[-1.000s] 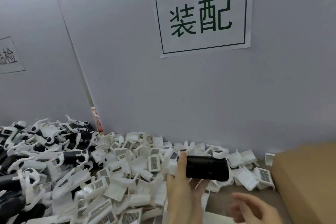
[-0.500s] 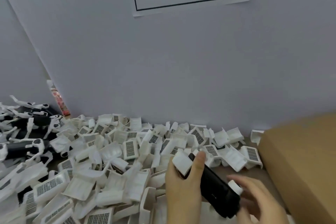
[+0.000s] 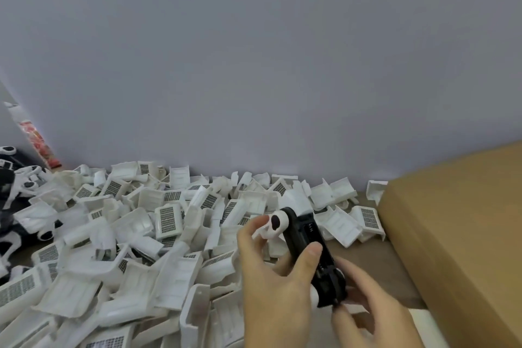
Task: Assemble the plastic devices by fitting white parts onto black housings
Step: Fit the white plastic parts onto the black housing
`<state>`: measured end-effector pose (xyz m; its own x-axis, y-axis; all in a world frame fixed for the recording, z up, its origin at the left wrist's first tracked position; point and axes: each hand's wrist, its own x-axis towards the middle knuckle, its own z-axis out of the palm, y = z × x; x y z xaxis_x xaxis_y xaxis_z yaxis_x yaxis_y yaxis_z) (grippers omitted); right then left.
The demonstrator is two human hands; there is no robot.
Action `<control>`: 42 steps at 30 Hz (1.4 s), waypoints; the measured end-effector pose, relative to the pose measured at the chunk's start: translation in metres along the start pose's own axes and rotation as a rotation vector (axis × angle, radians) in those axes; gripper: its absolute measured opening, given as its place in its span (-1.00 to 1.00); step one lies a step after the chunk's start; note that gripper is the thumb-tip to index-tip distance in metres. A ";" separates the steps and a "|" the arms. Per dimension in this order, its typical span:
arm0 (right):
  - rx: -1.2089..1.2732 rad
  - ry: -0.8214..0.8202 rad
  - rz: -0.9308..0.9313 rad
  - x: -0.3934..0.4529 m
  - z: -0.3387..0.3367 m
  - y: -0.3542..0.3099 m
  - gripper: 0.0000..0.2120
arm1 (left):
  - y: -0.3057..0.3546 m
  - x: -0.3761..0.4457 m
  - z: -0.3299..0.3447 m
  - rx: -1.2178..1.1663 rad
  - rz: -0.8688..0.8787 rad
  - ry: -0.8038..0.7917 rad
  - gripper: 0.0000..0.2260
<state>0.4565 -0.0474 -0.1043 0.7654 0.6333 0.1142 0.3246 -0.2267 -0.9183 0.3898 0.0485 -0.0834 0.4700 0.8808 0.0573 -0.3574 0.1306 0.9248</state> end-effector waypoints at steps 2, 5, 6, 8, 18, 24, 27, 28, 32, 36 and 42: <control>0.016 -0.028 -0.041 -0.003 0.009 -0.009 -0.36 | 0.003 -0.002 0.000 0.012 0.017 -0.020 -0.37; 0.065 0.026 -0.043 -0.008 0.011 -0.016 -0.46 | 0.002 -0.005 0.002 0.026 0.033 -0.062 -0.30; 0.082 0.029 -0.051 -0.009 0.010 -0.016 -0.47 | 0.002 -0.006 0.003 0.028 0.037 -0.072 -0.30; 0.086 0.035 -0.066 -0.010 0.006 -0.017 -0.44 | 0.002 -0.007 0.006 0.024 0.038 -0.081 -0.28; 0.167 0.066 -0.142 -0.007 -0.002 -0.006 -0.45 | 0.007 -0.012 0.012 0.114 -0.070 -0.006 -0.40; 0.102 0.039 -0.121 -0.007 0.000 0.001 -0.38 | 0.001 -0.015 0.013 0.188 -0.011 -0.141 -0.83; 0.067 0.041 -0.105 -0.006 0.001 0.000 -0.39 | 0.002 -0.016 0.013 0.173 -0.025 -0.232 -0.91; 0.041 0.047 -0.088 -0.006 0.000 0.000 -0.43 | 0.002 -0.017 0.013 0.183 -0.014 -0.267 -0.94; -0.057 0.026 -0.037 -0.004 -0.005 -0.002 -0.69 | 0.001 -0.017 0.014 0.204 0.058 -0.304 -0.82; -0.027 0.035 -0.027 -0.004 -0.006 -0.004 -0.76 | 0.001 -0.017 0.014 0.219 0.091 -0.288 -0.96; 0.038 0.016 -0.105 -0.004 0.001 0.002 -0.39 | -0.003 -0.015 0.014 0.324 0.182 -0.260 -0.76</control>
<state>0.4534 -0.0493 -0.1066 0.7369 0.6403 0.2167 0.3830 -0.1313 -0.9144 0.3949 0.0287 -0.0820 0.6250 0.7269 0.2846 -0.2016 -0.2019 0.9584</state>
